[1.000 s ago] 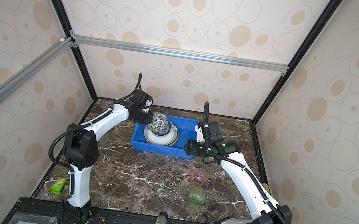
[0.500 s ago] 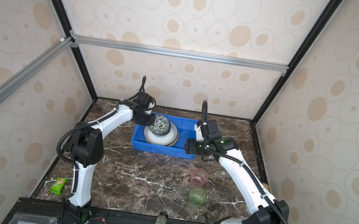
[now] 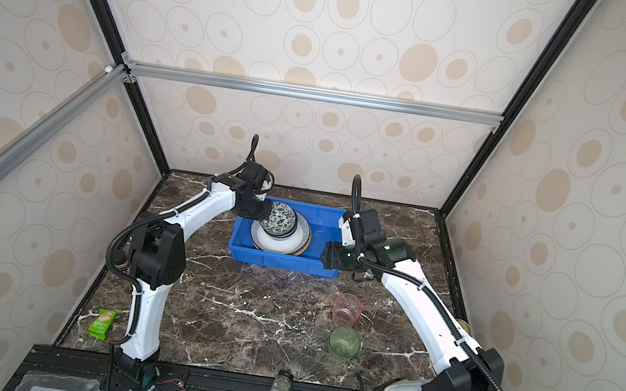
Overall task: Place the mixed dishes into the plastic bin
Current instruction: 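Lower the leaf-patterned bowl onto the floral bowls and open the left gripper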
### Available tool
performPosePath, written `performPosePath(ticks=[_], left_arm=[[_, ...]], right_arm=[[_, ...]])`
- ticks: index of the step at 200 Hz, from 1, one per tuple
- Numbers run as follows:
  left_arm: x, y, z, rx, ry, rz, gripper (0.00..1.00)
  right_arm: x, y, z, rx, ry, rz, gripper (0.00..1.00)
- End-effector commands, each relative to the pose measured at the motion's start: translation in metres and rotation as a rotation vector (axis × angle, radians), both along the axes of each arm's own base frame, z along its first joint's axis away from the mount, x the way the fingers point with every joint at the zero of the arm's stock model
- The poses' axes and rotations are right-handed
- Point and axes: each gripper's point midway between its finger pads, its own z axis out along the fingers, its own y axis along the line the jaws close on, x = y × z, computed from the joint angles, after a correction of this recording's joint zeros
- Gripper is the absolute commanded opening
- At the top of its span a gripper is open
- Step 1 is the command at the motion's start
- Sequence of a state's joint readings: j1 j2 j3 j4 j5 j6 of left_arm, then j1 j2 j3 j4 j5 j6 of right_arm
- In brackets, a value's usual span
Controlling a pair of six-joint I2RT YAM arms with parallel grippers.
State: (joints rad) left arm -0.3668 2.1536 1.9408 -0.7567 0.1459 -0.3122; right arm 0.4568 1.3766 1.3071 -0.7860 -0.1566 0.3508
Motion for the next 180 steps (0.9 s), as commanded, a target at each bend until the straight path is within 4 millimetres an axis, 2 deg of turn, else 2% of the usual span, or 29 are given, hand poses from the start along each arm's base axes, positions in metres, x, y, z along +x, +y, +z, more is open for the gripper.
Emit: performPosePath(ticks=[1,31,68,78,92,103,157,180], left_arm=[[-0.003,-0.008,0.011,0.019,-0.007,-0.044,0.14],[-0.001,-0.012,0.016,0.029,-0.015,-0.049,0.18],[0.002,-0.007,0.021,0.055,-0.024,-0.030,0.19],[0.003,-0.004,0.022,0.069,-0.026,-0.022,0.16],[0.002,-0.001,0.022,0.085,-0.028,-0.018,0.04],[0.001,0.000,0.021,0.087,-0.023,-0.018,0.00],[-0.003,-0.009,0.008,0.038,0.005,-0.030,0.00],[-0.003,-0.012,0.005,0.022,0.011,-0.032,0.03]], right_arm=[[0.000,-0.004,0.000,-0.019,0.005,0.001,0.66],[-0.001,-0.004,0.001,-0.017,0.001,0.002,0.66],[-0.004,-0.006,0.001,-0.017,-0.002,0.001,0.66],[-0.005,-0.007,0.002,-0.018,-0.006,-0.001,0.66],[-0.006,-0.008,0.003,-0.018,-0.007,0.000,0.66],[-0.007,-0.008,0.003,-0.017,-0.008,-0.001,0.66],[-0.010,-0.009,0.005,-0.010,-0.014,-0.003,0.65],[-0.012,-0.011,0.006,-0.016,-0.017,-0.004,0.66]])
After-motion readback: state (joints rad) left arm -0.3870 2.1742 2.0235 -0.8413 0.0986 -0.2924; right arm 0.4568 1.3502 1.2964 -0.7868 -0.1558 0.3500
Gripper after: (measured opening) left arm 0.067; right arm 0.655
